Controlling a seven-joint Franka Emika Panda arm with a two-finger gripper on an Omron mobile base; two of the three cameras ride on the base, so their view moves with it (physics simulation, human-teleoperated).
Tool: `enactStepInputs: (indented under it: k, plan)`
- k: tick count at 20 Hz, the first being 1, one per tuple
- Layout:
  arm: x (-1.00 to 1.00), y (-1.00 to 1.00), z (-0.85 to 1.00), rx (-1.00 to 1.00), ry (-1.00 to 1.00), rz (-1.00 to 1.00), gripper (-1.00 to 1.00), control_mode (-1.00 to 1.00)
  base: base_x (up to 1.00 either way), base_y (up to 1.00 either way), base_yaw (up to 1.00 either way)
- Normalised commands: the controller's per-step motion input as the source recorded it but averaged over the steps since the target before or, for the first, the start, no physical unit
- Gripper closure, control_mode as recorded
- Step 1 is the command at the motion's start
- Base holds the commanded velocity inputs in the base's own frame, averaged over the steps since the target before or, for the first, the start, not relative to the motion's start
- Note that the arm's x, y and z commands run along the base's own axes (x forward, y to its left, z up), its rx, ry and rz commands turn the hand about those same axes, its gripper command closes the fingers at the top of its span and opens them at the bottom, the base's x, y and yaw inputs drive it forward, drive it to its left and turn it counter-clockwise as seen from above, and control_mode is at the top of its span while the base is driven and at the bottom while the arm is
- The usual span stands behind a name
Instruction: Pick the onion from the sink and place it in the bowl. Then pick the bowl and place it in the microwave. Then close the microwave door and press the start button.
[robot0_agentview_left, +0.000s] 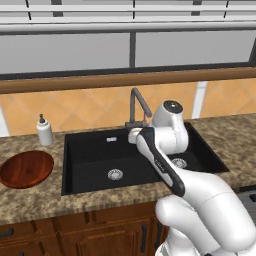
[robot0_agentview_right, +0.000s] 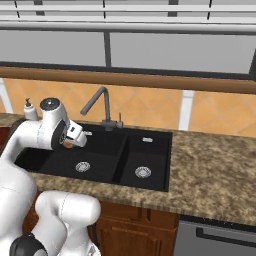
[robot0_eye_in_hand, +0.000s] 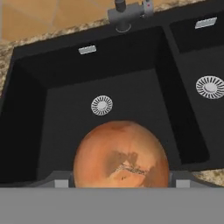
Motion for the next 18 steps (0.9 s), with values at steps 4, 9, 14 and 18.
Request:
enactStepInputs:
  k: [4, 9, 14, 18]
  plan:
    - [0.07, 1.0, 0.09, -0.05, 0.0, 0.21, 1.0, -1.0, 0.0, 0.0, 0.0]
    - [0.18, 1.0, 0.11, -0.07, 0.01, 0.16, 1.0, -1.0, 0.0, 0.0, 0.0]
    - [0.4, 1.0, 0.09, -0.01, 0.07, 0.05, 1.0, -1.0, 0.0, 0.0, 0.0]
    - [0.27, 1.0, 0.03, -0.1, 0.07, 0.0, 1.0, -1.0, 0.0, 0.0, 0.0]
